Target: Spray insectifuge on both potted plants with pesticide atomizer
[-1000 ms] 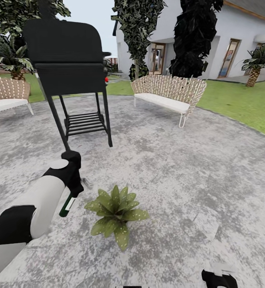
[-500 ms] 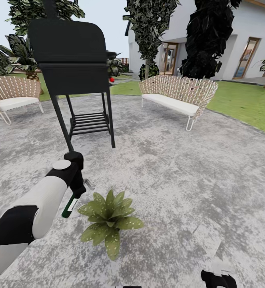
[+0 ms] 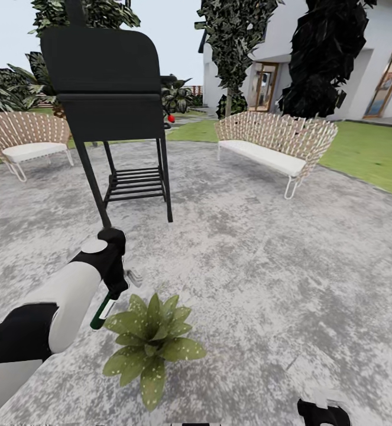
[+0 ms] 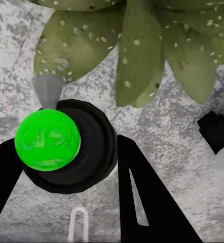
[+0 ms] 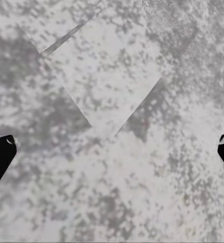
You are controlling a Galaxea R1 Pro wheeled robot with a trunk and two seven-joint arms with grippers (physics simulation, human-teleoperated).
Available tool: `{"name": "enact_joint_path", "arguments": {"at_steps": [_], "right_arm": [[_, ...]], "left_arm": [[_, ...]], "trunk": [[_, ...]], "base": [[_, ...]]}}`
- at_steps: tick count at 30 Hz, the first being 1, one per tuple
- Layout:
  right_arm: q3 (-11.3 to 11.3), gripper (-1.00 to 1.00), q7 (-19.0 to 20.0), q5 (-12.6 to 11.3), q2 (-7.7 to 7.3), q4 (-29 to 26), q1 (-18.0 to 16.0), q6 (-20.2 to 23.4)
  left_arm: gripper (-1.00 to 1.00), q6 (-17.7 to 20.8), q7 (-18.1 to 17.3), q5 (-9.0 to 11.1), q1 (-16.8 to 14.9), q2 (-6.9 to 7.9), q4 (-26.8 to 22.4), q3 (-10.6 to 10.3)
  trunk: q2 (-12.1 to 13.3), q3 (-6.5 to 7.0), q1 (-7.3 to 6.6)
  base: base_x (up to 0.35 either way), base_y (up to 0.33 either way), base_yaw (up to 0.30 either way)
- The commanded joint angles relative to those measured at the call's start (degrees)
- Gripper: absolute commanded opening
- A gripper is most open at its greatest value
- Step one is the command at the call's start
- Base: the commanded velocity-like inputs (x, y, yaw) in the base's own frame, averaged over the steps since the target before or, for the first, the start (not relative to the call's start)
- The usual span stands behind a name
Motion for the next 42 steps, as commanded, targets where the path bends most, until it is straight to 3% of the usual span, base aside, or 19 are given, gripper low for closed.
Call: {"name": "enact_joint_path", "arguments": {"at_steps": [1,11,22,42], "right_arm": [[-0.46,1.0,-0.11,0.54,0.01,0.12,-0.06,-0.28],[-0.46,1.0,-0.11,0.54,0.01,0.13,-0.06,-0.21],[-0.46,1.0,-0.08,0.54,0.05,0.13,-0.06,-0.23],[-0.46,1.0,-0.08,0.54,0.1,0.13,-0.06,-0.24]], "left_arm": [[-1.0,0.54,-0.55,-0.62,0.0,0.01,0.78,0.08],[-1.0,0.71,-0.55,-0.73,0.03,-0.06,3.05,-0.14],[-1.0,0.74,-0.55,-0.93,0.03,-0.03,2.96,-0.12],[-1.0,0.94,-0.55,-1.02,0.03,0.05,2.6,-0.49]], "trunk": [[-0.02,-0.05,0.0],[-0.02,-0.05,0.0],[-0.02,-0.05,0.0],[-0.02,-0.05,0.0]], "base": [[0.045,-0.03,0.275],[0.005,-0.035,0.277],[0.0,-0.265,0.116],[0.0,-0.274,0.274]]}}
